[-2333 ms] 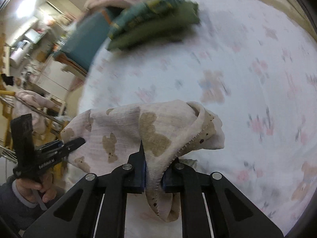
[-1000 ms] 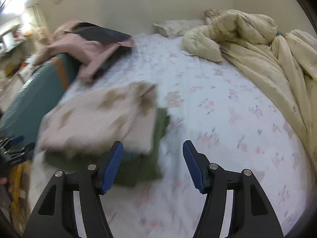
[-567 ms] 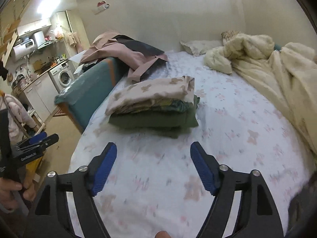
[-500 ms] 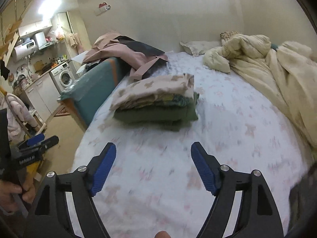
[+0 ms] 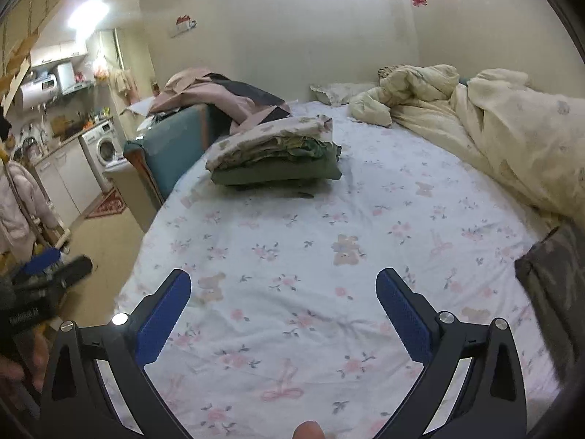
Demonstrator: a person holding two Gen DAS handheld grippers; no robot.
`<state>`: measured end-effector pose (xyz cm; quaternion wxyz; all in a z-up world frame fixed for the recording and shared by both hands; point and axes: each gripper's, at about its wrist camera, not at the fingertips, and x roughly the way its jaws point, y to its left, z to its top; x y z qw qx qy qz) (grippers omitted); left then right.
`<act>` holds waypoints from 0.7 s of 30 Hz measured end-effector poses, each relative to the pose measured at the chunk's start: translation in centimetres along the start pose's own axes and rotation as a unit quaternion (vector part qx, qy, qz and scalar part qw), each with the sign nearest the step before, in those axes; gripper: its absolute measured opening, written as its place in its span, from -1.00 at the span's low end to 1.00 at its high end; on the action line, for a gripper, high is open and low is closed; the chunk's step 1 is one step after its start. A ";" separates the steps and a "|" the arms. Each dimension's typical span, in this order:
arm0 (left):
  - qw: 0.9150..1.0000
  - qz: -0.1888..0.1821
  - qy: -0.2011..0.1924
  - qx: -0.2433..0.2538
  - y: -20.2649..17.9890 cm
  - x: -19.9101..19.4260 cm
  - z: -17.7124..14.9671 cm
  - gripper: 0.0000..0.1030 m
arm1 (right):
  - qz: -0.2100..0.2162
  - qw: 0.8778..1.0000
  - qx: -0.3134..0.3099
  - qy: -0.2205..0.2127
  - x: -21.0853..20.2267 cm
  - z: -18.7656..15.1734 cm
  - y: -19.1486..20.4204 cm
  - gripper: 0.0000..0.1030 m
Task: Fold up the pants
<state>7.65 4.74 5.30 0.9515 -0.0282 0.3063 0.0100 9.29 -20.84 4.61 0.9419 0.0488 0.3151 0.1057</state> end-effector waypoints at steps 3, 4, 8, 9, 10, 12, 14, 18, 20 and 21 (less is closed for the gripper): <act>1.000 0.003 -0.006 0.001 -0.3 0.3 -0.1 1.00 | 0.001 1.000 -0.008 -0.004 0.0 -0.1 0.3 1.00; 1.000 0.003 -0.009 -0.002 -0.4 0.4 0.0 1.00 | -0.004 1.000 -0.015 -0.008 -0.1 -0.3 0.5 1.00; 1.000 -0.011 -0.007 -0.010 -0.5 0.6 -0.1 1.00 | -0.027 0.998 -0.049 -0.029 -0.4 -0.4 1.5 1.00; 1.000 -0.012 -0.009 -0.007 -0.7 0.6 -0.2 1.00 | -0.032 0.998 -0.050 -0.033 -0.4 -0.4 1.6 1.00; 1.000 -0.011 -0.012 -0.003 -0.8 0.6 -0.2 1.00 | -0.034 0.998 -0.049 -0.035 -0.3 -0.4 1.6 1.00; 1.000 -0.010 -0.020 0.001 -1.1 0.6 -0.3 1.00 | -0.033 0.998 -0.041 -0.031 -0.1 -0.3 1.5 1.00; 1.000 -0.010 -0.024 0.000 -1.2 0.6 -0.3 1.00 | -0.032 0.998 -0.035 -0.028 0.2 -0.3 1.4 1.00; 1.000 -0.011 -0.024 0.001 -1.2 0.6 -0.3 1.00 | -0.033 0.999 -0.034 -0.026 0.3 -0.4 1.4 1.00; 1.000 -0.011 -0.025 0.005 -1.2 0.7 -0.3 1.00 | -0.034 0.999 -0.030 -0.023 0.4 -0.4 1.3 1.00; 1.000 -0.011 -0.026 0.007 -1.3 0.7 -0.4 1.00 | -0.034 0.999 -0.028 -0.023 0.4 -0.4 1.2 1.00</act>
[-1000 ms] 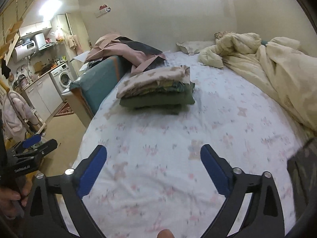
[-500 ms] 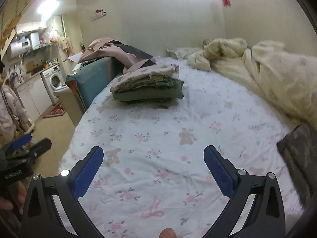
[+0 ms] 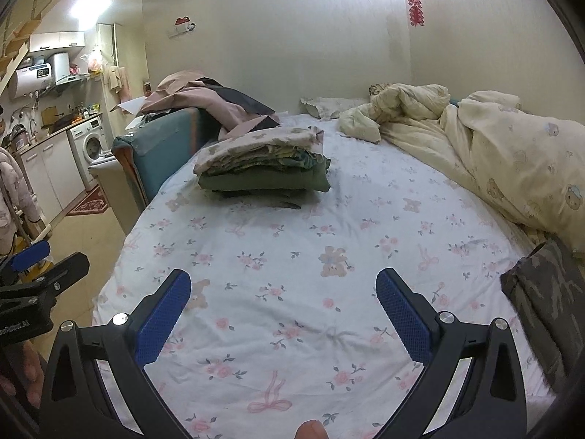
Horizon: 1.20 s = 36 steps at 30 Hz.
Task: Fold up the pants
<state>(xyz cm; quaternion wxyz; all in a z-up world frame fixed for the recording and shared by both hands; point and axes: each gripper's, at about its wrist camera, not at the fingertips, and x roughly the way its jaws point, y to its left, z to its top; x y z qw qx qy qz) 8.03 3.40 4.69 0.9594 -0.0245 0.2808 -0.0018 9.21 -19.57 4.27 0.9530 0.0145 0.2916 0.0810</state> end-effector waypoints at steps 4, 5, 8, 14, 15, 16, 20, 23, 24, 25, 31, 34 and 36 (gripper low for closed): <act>1.000 -0.002 -0.004 -0.004 0.0 -0.1 0.0 1.00 | -0.001 1.000 0.001 -0.005 -0.3 0.0 -0.1 1.00; 1.000 -0.002 -0.004 -0.007 0.1 -0.1 0.0 1.00 | -0.002 1.000 0.000 -0.006 -0.3 -0.1 0.0 1.00; 1.000 -0.001 -0.003 -0.013 0.3 -0.1 0.0 1.00 | -0.003 1.000 -0.001 -0.006 -0.4 -0.1 0.0 1.00; 1.000 0.001 -0.002 -0.014 0.3 -0.2 -0.1 1.00 | -0.003 1.000 -0.004 -0.007 -0.4 -0.1 0.1 1.00; 1.000 0.001 -0.003 -0.014 0.4 -0.2 -0.1 1.00 | -0.003 1.000 -0.004 -0.007 -0.4 -0.2 0.1 1.00; 1.000 0.000 -0.003 -0.014 0.4 -0.2 -0.1 1.00 | -0.002 1.000 -0.005 -0.007 -0.3 -0.1 0.1 1.00; 1.000 -0.001 0.000 -0.015 0.6 -0.1 -0.2 1.00 | -0.001 1.000 -0.007 -0.006 -0.2 -0.1 0.0 1.00; 1.000 -0.003 0.000 -0.011 0.6 -0.1 -0.2 1.00 | 0.000 1.000 -0.009 -0.002 0.1 0.0 -0.2 1.00; 1.000 -0.003 0.000 -0.009 0.6 -0.1 -0.2 1.00 | 0.001 1.000 -0.009 -0.002 0.1 0.1 -0.3 1.00; 1.000 -0.004 -0.001 -0.009 0.6 -0.1 -0.1 1.00 | 0.001 1.000 -0.009 -0.003 0.1 0.1 -0.3 1.00; 1.000 -0.005 -0.006 -0.005 0.5 -0.3 0.1 1.00 | 0.002 1.000 -0.012 -0.002 0.2 0.1 -0.3 1.00; 1.000 -0.004 -0.006 -0.007 0.7 -0.3 0.1 1.00 | -0.001 1.000 -0.018 -0.005 0.2 0.0 -0.1 1.00; 1.000 -0.004 -0.002 -0.011 0.8 -0.2 0.1 1.00 | 0.002 1.000 -0.015 -0.003 0.2 0.0 -0.1 1.00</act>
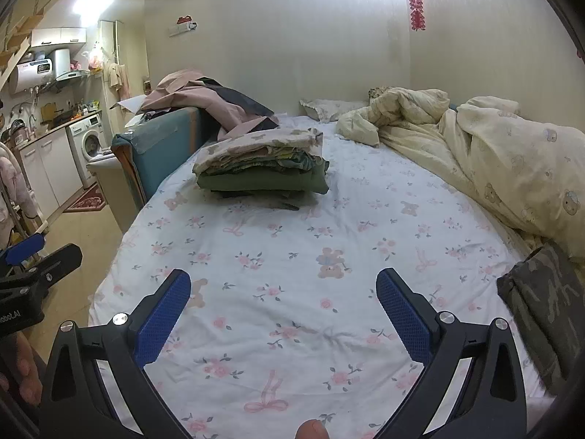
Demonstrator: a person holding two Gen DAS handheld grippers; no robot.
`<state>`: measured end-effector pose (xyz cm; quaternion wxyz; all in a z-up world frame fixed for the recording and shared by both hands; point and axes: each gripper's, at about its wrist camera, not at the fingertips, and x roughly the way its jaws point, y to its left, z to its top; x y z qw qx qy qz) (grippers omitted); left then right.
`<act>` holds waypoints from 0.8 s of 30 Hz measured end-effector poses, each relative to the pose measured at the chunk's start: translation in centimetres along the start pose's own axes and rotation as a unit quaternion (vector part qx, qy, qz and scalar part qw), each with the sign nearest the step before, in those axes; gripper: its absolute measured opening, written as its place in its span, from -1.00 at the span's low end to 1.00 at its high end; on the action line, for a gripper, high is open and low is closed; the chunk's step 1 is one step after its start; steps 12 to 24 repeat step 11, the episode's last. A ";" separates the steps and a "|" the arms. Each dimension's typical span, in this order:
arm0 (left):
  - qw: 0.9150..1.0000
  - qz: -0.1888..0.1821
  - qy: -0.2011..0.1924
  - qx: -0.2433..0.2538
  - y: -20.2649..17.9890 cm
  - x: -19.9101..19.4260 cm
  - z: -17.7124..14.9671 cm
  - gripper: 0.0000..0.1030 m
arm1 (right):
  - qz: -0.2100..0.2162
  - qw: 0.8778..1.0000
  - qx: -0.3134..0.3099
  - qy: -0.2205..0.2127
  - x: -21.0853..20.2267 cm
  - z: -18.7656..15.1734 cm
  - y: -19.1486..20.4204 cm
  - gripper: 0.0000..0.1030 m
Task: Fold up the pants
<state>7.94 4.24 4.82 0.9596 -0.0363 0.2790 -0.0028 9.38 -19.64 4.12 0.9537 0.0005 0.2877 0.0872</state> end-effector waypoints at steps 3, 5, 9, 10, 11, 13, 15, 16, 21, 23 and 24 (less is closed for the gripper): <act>1.000 -0.001 -0.001 0.002 -0.1 0.0 0.0 1.00 | 0.001 1.000 0.002 0.000 -0.1 0.0 0.1 1.00; 1.000 0.001 0.000 0.005 -0.1 0.1 0.0 1.00 | -0.001 1.000 0.001 0.001 -0.2 -0.1 0.2 1.00; 1.000 0.002 0.008 0.002 -0.1 0.4 -0.2 1.00 | 0.005 1.000 0.006 0.000 -0.4 0.1 0.0 1.00; 1.000 -0.005 0.009 -0.001 -0.1 0.3 -0.2 1.00 | 0.005 1.000 0.004 -0.001 -0.5 0.1 0.0 1.00; 1.000 -0.012 0.010 -0.001 -0.1 0.2 -0.2 1.00 | 0.005 1.000 0.001 0.000 -0.3 0.1 0.0 1.00; 1.000 -0.012 0.010 -0.001 -0.1 0.2 -0.2 1.00 | 0.005 1.000 0.001 0.000 -0.3 0.1 0.0 1.00; 1.000 -0.012 0.010 -0.001 -0.1 0.2 -0.2 1.00 | 0.005 1.000 0.001 0.000 -0.3 0.1 0.0 1.00; 1.000 -0.012 0.010 -0.001 -0.1 0.2 -0.2 1.00 | 0.005 1.000 0.001 0.000 -0.3 0.1 0.0 1.00; 1.000 -0.012 0.010 -0.001 -0.1 0.2 -0.2 1.00 | 0.005 1.000 0.001 0.000 -0.3 0.1 0.0 1.00; 1.000 -0.012 0.010 -0.001 -0.1 0.2 -0.2 1.00 | 0.005 1.000 0.001 0.000 -0.3 0.1 0.0 1.00; 1.000 -0.012 0.010 -0.001 -0.1 0.2 -0.2 1.00 | 0.005 1.000 0.001 0.000 -0.3 0.1 0.0 1.00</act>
